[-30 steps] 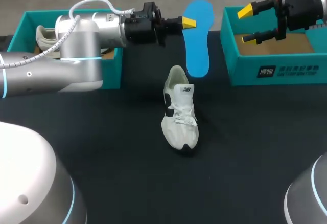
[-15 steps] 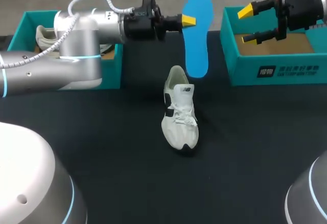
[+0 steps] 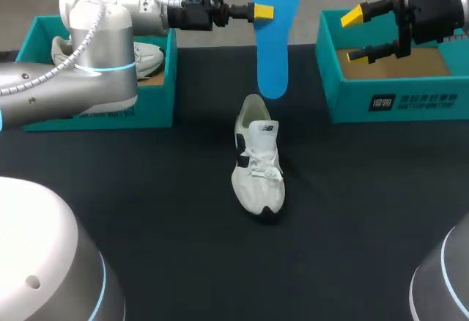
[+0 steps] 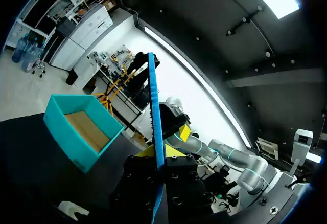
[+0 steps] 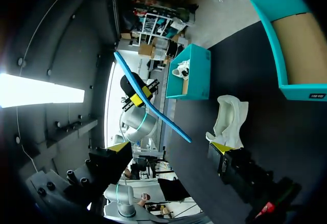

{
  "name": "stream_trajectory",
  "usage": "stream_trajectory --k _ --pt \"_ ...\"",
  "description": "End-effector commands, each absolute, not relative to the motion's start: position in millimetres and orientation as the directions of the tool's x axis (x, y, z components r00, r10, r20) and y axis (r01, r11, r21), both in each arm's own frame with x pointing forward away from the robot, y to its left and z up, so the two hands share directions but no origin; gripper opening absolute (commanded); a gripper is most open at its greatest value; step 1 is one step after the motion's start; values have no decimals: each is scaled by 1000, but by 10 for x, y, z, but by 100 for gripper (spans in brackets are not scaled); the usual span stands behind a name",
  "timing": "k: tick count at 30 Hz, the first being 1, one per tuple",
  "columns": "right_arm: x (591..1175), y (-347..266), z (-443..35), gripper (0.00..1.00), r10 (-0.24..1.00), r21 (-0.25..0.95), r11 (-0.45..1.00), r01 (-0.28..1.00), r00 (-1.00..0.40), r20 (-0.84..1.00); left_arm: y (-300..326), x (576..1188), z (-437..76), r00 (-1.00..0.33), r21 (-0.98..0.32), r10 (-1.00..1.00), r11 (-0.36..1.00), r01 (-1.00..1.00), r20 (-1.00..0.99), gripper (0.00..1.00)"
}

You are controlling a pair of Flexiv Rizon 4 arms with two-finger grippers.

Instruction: Take the shoe out of the shoebox, open the shoe tongue, remove and reinsert the insole, then place the shoe into the shoebox

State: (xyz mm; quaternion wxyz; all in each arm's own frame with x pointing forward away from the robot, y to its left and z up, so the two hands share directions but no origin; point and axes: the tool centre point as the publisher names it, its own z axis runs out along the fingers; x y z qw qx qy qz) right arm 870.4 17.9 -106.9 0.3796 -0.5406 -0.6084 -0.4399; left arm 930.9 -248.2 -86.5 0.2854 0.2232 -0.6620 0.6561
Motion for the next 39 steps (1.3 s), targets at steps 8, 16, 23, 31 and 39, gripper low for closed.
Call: stream_trajectory --k 8,16,23,31,39 --pt "8712 190 -1071 100 326 124 28 992 -126 937 -2481 9314 -931 -825 -827 142 -58 -559 547 0" --pt "8712 190 -1071 100 326 124 28 992 -126 937 -2440 9347 -946 -967 -967 102 -80 -242 234 0" --pt "8712 190 -1071 100 326 124 28 992 -126 937 -2450 9391 -1091 -941 -941 136 94 324 -311 0" --pt "8712 190 -1071 100 326 124 28 992 -126 937 -2466 9455 -944 -618 -616 123 60 786 -777 0" --pt "8712 190 -1071 100 326 124 28 992 -126 937 -2507 9477 -959 -787 -786 -18 -27 618 -617 0"
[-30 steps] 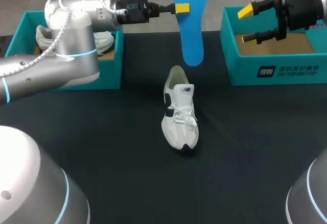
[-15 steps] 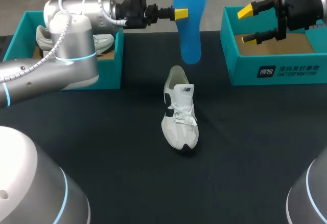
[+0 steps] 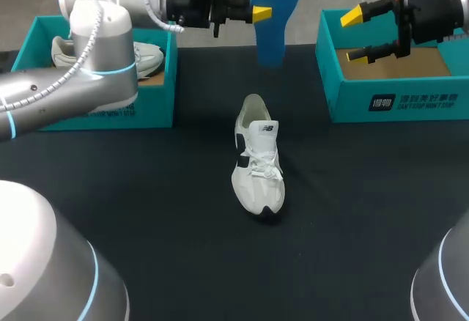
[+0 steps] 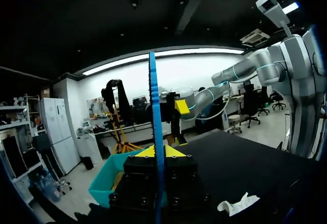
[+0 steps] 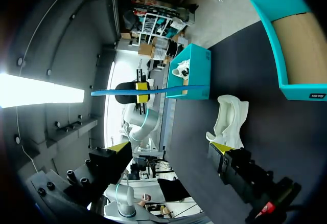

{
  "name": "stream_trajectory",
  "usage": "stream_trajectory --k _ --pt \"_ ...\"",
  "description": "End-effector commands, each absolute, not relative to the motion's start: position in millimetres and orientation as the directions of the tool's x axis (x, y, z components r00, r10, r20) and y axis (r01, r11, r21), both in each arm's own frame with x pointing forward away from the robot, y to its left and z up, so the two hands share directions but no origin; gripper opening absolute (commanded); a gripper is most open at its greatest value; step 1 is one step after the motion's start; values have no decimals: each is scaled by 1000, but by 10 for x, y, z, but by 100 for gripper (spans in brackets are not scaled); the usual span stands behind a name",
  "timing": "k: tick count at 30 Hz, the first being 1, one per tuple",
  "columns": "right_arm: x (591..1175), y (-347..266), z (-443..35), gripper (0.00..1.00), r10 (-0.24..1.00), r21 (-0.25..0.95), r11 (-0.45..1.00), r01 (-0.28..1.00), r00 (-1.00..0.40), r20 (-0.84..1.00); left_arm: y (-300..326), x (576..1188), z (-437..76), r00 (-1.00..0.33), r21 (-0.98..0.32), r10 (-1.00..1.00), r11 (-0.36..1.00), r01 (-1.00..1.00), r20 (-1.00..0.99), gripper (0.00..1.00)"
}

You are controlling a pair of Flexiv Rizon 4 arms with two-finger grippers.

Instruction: Take the shoe out of the shoebox, open the shoe tongue, remove and reinsert the insole, then place the shoe into the shoebox

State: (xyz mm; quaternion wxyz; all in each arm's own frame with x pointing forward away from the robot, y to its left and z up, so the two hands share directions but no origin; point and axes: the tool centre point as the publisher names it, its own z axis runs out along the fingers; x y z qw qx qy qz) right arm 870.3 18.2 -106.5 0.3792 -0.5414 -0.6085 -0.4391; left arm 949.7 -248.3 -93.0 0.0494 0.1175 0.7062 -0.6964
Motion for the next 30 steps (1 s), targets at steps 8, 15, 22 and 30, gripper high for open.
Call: stream_trajectory --k 8,15,22,30 --pt "8712 190 -1071 100 326 124 28 992 -126 937 -2507 9477 -959 -787 -786 -18 -27 618 -617 0" --pt "8712 190 -1071 100 326 124 28 992 -126 937 -2459 9493 -1059 -508 -504 66 64 861 -859 0" --pt "8712 190 -1071 100 326 124 28 992 -126 937 -2458 9469 -1092 -239 -235 143 50 971 -960 0" --pt "8712 190 -1071 100 326 124 28 992 -126 937 -2428 9428 -1187 139 151 218 37 988 -966 0"
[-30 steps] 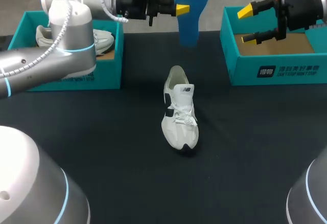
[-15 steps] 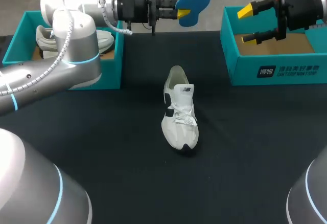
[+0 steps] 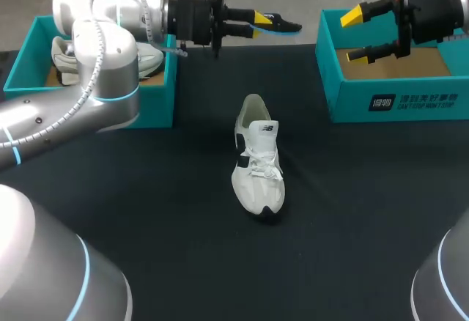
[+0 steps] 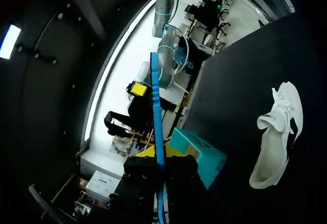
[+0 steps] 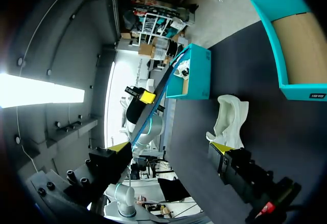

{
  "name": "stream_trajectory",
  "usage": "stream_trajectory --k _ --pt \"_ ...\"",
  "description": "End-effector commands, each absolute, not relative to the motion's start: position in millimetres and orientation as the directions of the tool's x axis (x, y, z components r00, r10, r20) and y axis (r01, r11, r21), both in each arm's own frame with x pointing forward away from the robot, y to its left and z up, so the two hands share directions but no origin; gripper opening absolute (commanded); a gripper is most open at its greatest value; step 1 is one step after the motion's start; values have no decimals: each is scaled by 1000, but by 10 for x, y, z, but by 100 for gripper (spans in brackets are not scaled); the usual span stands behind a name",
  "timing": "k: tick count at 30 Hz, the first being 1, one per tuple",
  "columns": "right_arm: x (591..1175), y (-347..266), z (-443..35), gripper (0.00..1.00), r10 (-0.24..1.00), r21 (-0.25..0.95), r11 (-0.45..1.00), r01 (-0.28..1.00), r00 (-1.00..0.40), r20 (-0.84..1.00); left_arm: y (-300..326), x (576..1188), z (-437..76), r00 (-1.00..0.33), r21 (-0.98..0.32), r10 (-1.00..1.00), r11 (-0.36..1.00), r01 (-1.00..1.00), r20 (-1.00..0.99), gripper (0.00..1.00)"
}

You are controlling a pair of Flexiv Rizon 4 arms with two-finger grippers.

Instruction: Take the shoe out of the shoebox, open the shoe tongue, remove and reinsert the insole, then place the shoe into the shoebox

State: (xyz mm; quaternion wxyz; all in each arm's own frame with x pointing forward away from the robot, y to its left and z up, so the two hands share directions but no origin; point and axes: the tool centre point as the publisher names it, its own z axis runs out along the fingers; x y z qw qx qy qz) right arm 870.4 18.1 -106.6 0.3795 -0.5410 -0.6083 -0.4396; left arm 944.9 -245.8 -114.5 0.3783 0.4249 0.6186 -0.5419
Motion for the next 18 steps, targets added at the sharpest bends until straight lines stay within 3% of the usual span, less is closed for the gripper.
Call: stream_trajectory --k 1,9,18 --pt "8712 190 -1071 100 326 124 28 992 -126 937 -2427 9428 -1204 154 166 217 41 985 -964 0" --pt "8712 190 -1071 100 326 124 28 992 -126 937 -2440 9421 -1175 217 226 142 51 973 -966 0" --pt "8900 393 -1021 100 293 129 38 991 -134 947 -2492 9390 -1125 203 206 88 29 978 -975 0"
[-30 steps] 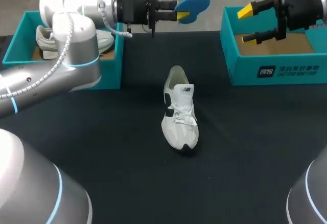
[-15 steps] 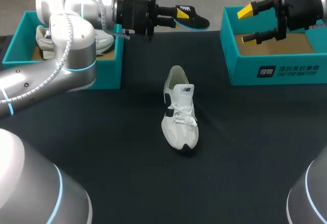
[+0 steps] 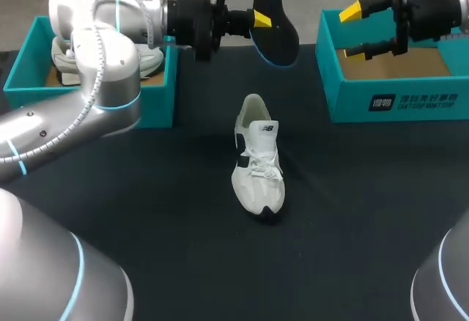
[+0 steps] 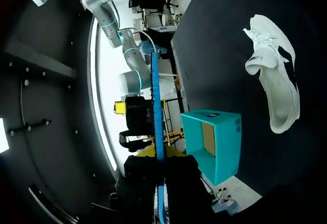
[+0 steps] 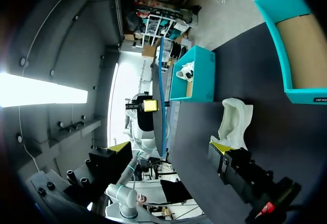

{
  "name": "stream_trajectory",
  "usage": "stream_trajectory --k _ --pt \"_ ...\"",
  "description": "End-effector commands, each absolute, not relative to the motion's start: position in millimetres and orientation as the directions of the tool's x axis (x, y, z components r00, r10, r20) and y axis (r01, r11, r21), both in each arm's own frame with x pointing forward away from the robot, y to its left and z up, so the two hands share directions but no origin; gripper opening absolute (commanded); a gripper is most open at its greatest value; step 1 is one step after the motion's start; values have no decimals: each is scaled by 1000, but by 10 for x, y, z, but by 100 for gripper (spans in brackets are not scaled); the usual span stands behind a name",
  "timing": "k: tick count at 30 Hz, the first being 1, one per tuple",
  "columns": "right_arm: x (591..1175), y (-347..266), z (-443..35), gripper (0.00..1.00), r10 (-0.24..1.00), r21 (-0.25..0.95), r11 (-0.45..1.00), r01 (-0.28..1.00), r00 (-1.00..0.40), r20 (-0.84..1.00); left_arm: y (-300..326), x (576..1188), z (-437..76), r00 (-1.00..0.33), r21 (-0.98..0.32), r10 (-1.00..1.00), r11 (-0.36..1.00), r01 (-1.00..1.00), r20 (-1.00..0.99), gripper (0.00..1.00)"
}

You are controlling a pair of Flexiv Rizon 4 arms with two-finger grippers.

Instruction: Take the shoe out of the shoebox, open the shoe tongue, remove and reinsert the insole, then place the shoe into the shoebox

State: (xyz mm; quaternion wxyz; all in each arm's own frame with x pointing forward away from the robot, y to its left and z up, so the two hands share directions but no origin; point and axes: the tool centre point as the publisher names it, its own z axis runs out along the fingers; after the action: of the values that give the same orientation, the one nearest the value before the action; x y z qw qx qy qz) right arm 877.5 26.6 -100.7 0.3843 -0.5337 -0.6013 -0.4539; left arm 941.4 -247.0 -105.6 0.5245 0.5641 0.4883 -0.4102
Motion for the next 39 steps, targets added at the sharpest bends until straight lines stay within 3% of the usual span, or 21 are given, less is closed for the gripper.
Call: stream_trajectory --k 1,13,15,19,20,39 --pt "8919 422 -1025 100 292 130 46 991 -137 947 -2501 9387 -1124 203 206 80 30 978 -976 0" --pt "9052 816 -1049 99 284 123 115 986 -151 947 -2683 9399 -1072 170 171 38 13 985 -985 0" --pt "9072 874 -1057 92 283 121 123 985 -152 947 -2724 9395 -1078 170 170 35 5 985 -985 0" --pt "9093 949 -1060 53 281 120 130 984 -152 947 -2769 9395 -1089 172 172 31 2 985 -985 0" --pt "9095 958 -1062 48 281 119 129 984 -151 948 -2776 9397 -1091 171 171 25 5 985 -985 0" --pt "9102 1026 -1112 0 252 119 61 991 -131 959 -2860 9425 -1082 164 162 -30 45 986 -986 0"
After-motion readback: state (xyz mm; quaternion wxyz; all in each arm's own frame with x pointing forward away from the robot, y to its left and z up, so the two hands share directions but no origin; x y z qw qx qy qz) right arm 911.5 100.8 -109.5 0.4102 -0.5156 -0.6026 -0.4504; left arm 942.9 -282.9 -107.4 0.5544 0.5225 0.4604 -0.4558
